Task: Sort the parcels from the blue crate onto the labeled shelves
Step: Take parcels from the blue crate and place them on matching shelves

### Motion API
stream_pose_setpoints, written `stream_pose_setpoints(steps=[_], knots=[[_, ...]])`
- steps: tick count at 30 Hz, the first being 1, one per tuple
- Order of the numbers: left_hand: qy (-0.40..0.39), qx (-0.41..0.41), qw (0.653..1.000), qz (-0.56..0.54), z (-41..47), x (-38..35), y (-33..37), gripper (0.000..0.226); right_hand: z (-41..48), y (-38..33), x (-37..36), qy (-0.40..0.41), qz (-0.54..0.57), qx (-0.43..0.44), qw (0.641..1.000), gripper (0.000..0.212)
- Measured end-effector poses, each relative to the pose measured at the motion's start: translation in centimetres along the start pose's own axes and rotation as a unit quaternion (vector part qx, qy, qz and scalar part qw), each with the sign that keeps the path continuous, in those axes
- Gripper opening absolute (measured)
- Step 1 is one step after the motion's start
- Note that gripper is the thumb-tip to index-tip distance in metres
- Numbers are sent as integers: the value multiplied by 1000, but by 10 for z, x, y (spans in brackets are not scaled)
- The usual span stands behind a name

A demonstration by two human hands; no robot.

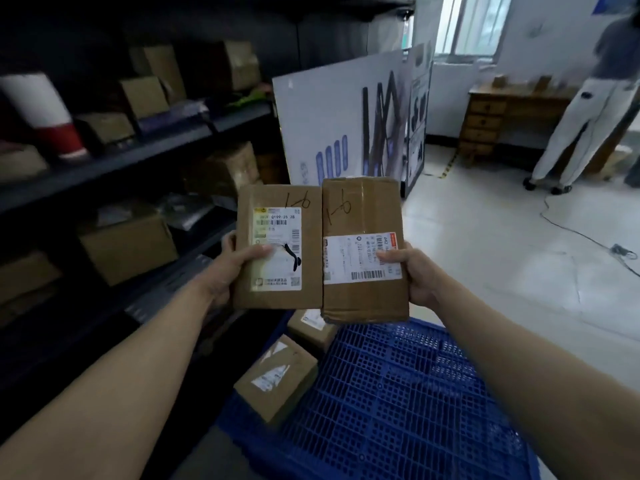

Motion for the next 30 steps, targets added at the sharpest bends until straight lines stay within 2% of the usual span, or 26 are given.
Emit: stream_pose_setpoints(steps=[4,7,10,16,20,24,30], knots=[[62,-20,998,-6,-55,45,24,79,-2,-4,-51,-61,-8,-18,998,73],[144,-26,989,6,-104,75,30,68,-2,3,-86,-114,-26,-47,992,67],[224,-26,974,13,-158,100,26,76,-2,19,-125,-167,-54,-64,982,66],[370,-14,928,-35,-283,139,-10,67,-27,70,-214,-289,-78,-115,947,66],[452,-6,890,-61,-376,161,-39,69,-64,114,-279,-370,-120,-144,910,67],[525,-13,845,-97,-482,180,-59,83,-118,162,-352,-442,-150,-179,866,66],[637,-15,763,-110,-651,198,-97,85,-229,249,-465,-571,-200,-198,771,84]])
Point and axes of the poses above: each hand's wrist, its own z-axis towards the middle knuckle, its own x-axis out of the back of the hand, y = z × x, the point moved 2 cm from there along z, towards the middle knuckle, and after that the axes turned 8 degrees about z, right-handed, at the moved point
